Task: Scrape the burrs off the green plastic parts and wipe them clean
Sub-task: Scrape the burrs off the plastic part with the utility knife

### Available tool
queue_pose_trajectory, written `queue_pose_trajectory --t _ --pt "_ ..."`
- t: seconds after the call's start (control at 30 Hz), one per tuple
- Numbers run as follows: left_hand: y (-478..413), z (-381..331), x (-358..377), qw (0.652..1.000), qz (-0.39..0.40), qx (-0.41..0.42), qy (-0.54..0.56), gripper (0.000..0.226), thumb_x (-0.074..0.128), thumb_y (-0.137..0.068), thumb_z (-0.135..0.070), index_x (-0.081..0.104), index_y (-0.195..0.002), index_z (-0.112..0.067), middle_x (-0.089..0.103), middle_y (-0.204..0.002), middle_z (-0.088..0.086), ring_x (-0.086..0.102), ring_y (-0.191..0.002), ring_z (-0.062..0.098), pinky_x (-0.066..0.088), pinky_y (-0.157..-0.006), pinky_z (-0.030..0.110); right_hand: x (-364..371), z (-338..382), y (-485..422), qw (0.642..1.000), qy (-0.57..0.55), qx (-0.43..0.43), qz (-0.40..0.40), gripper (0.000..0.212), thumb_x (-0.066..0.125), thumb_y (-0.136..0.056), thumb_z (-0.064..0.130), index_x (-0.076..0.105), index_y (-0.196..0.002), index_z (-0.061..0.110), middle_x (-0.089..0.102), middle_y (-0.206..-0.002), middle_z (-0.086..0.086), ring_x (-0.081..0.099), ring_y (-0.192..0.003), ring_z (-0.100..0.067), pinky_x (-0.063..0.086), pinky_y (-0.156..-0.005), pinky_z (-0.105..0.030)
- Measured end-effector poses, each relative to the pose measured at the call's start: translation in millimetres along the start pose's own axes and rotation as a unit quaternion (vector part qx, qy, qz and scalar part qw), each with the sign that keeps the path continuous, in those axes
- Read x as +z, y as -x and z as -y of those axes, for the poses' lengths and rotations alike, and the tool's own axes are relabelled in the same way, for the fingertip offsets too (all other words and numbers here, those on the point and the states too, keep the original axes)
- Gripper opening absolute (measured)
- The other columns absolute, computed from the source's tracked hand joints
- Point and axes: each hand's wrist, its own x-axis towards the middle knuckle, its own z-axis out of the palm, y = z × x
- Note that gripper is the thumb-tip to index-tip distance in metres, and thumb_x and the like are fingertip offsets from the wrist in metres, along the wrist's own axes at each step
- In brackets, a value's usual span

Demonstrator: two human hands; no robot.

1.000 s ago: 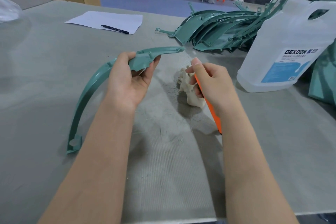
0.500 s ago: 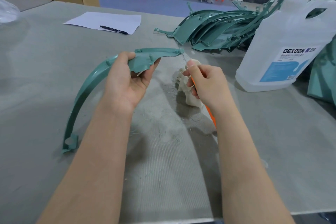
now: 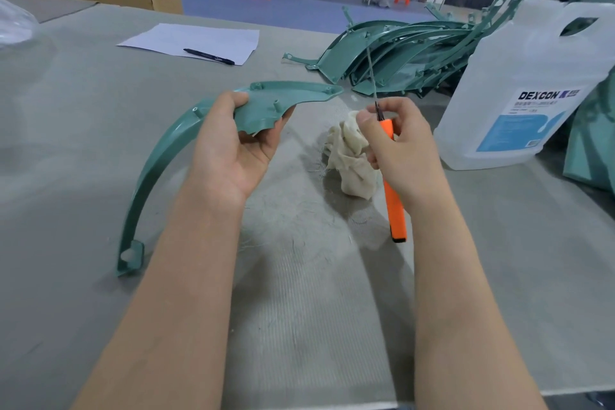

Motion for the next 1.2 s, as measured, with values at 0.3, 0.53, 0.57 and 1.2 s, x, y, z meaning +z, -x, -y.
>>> queue_pose_trajectory --t 0.3,0.53,0.57,1.2 --pt "0 1 -4 0.997 0.024 -0.044 -0.056 0.032 0.056 -0.090 -0.009 0.056 -0.121 -0.001 0.065 -0.118 0.017 0.070 -0.095 0.034 0.050 -0.040 0.018 0 -7 -5 0.995 -0.037 0.069 -0.058 0.023 0.048 -0.101 0.030 0.059 -0.090 0.014 0.067 -0.075 -0.002 0.054 -0.045 -0.008 0.050 -0.053 -0.026" --pt "1 4 -4 0.984 0.034 -0.057 -0.163 0.014 0.059 -0.087 -0.010 0.061 -0.100 -0.007 0.066 -0.100 0.011 0.066 -0.093 0.031 0.046 -0.039 0.017 -7 -6 -4 0.976 -0.166 0.143 0.003 0.018 0.062 -0.093 0.024 0.060 -0.080 0.013 0.073 -0.072 -0.005 0.049 -0.044 -0.010 0.044 -0.049 -0.023" --pt "1 5 -5 0.983 0.030 -0.051 -0.174 0.010 0.060 -0.087 -0.010 0.061 -0.096 -0.008 0.065 -0.098 0.010 0.064 -0.093 0.029 0.047 -0.041 0.017 -7 -6 -4 0.978 -0.154 0.141 0.001 0.019 0.062 -0.093 0.023 0.059 -0.079 0.010 0.072 -0.070 -0.006 0.049 -0.044 -0.010 0.044 -0.048 -0.023" --pt "-17 10 -13 0.972 -0.095 0.105 -0.185 0.009 0.058 -0.089 -0.010 0.057 -0.093 -0.018 0.066 -0.082 0.000 0.065 -0.063 0.010 0.054 -0.054 0.024 -7 -22 -9 0.989 -0.074 0.121 -0.034 0.020 0.059 -0.093 0.007 0.059 -0.110 0.018 0.063 -0.088 -0.002 0.063 -0.079 -0.017 0.056 -0.082 -0.037"
